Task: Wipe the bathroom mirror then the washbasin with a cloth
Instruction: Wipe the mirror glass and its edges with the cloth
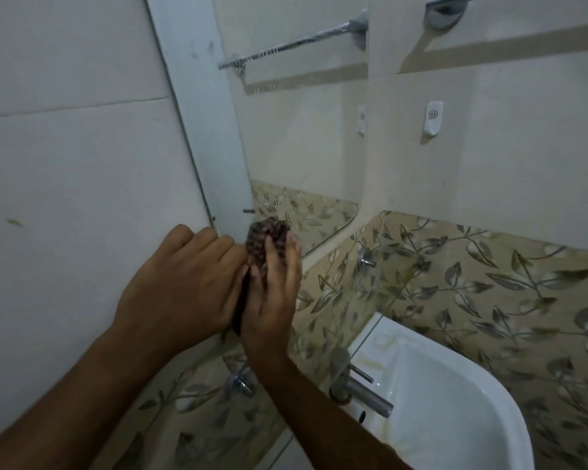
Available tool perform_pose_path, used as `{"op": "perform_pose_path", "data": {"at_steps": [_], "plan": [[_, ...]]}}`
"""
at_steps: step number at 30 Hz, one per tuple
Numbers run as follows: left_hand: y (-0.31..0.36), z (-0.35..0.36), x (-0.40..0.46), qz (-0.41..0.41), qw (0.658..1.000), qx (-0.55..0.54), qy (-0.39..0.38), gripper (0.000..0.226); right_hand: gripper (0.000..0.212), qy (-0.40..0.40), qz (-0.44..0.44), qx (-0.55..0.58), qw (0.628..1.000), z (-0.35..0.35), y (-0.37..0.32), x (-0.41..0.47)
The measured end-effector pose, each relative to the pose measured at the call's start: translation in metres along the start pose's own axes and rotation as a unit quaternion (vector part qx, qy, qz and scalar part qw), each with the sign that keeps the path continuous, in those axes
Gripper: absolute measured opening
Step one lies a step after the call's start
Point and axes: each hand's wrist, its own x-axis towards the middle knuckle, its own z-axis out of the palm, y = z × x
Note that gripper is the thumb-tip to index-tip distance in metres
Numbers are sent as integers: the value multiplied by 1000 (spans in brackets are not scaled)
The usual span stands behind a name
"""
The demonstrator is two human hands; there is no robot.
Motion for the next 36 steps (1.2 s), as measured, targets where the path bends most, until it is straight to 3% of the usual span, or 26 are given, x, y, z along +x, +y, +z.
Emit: {"op": "perform_pose_path", "data": {"at_steps": [4, 8, 12, 16, 19, 25, 30, 33, 36], "plan": [[2, 2, 1, -9, 999, 41, -33, 10, 42, 92, 104, 13, 990, -5, 18, 57], [2, 4, 1, -24, 996, 47, -67, 10, 41, 114, 185, -12, 976, -25, 47, 112], [2, 3, 2, -27, 997, 47, -55, 10, 45, 94, 170, -20, 981, -23, 45, 98], [4, 4, 5, -13, 999, 29, -27, 19, 58, 24, 63, -49, 996, -3, 16, 26], [3, 4, 7, -6, 1000, 10, 2, 24, 46, 65, 5, -63, 996, 8, 25, 23], [3, 15, 12, -30, 999, -1, 35, 11, 54, 129, 97, -97, 982, -9, 58, 115], [4, 22, 11, -35, 997, -5, 63, 13, 40, 144, 171, -83, 971, -33, 80, 204], [4, 25, 11, -43, 996, -22, 74, 11, 40, 149, 155, -78, 973, -35, 75, 211], [5, 24, 14, -58, 992, -45, 100, 12, 42, 125, 74, -69, 987, -28, 61, 179]]}}
